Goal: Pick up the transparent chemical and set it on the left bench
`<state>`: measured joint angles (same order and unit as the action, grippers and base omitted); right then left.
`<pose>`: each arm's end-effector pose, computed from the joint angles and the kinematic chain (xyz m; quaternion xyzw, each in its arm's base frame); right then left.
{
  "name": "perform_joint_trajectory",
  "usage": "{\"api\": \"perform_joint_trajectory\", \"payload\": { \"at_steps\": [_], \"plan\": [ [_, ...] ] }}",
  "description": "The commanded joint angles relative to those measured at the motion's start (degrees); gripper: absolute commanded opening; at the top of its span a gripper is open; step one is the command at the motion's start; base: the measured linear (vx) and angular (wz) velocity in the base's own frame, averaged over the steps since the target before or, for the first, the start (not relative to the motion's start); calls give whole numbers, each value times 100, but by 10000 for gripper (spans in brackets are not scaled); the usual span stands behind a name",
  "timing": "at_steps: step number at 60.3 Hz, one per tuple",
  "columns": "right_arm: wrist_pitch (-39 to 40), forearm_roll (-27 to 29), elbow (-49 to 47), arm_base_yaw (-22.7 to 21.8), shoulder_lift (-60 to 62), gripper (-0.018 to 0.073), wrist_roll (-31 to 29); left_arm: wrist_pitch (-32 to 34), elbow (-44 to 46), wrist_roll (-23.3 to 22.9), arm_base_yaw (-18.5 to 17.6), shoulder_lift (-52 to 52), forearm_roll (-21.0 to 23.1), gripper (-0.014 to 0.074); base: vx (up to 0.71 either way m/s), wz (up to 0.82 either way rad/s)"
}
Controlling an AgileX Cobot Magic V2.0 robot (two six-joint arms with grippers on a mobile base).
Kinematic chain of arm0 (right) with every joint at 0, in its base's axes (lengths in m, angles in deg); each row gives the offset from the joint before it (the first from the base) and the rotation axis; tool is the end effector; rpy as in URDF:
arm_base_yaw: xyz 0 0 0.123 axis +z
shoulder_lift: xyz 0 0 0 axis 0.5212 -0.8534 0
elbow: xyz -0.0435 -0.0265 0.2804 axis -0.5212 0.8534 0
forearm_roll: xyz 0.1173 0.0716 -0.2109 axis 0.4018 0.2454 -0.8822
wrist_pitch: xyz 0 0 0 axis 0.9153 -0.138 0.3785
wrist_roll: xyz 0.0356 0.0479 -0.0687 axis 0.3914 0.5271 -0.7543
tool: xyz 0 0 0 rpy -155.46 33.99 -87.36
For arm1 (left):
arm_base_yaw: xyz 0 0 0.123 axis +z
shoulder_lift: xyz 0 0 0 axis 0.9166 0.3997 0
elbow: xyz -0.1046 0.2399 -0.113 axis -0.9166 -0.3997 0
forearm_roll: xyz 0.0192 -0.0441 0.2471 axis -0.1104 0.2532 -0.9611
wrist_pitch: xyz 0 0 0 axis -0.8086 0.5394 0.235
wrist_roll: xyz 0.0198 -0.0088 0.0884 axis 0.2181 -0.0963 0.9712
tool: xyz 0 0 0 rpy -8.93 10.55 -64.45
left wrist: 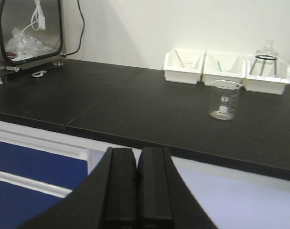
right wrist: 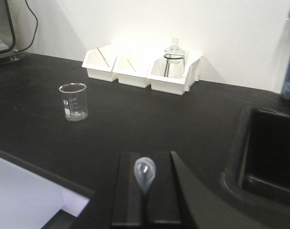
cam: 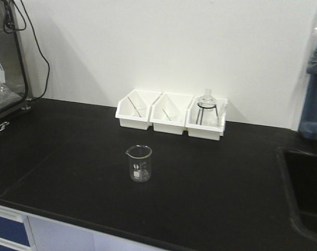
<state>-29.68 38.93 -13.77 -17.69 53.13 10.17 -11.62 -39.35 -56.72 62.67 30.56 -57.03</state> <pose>0.0820 0.0152 0.2838 -0.0754 0.7422 0.0573 0.6634 0.0565 -0.0038 0.2038 0.0335 0.6852 -0.0124 0.7275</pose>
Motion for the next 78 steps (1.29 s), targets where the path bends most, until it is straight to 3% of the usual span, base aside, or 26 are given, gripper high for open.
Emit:
{"api": "perform_joint_trajectory", "payload": {
  "at_steps": [1,42,78],
  "plan": [
    [433,-57,-171,-1,-38,-3,-11,449,-93,-45,-10,-110,4,-3,35,21],
    [433,-57,-171,-1,-38,-3,-11,449,-93,-45,-10,-110,4,-3,32,1],
    [469,-57,-171,-1,-38,-3,-11,449,-93,-45,-10,-110,4,-3,13,-5]
  ]
}}
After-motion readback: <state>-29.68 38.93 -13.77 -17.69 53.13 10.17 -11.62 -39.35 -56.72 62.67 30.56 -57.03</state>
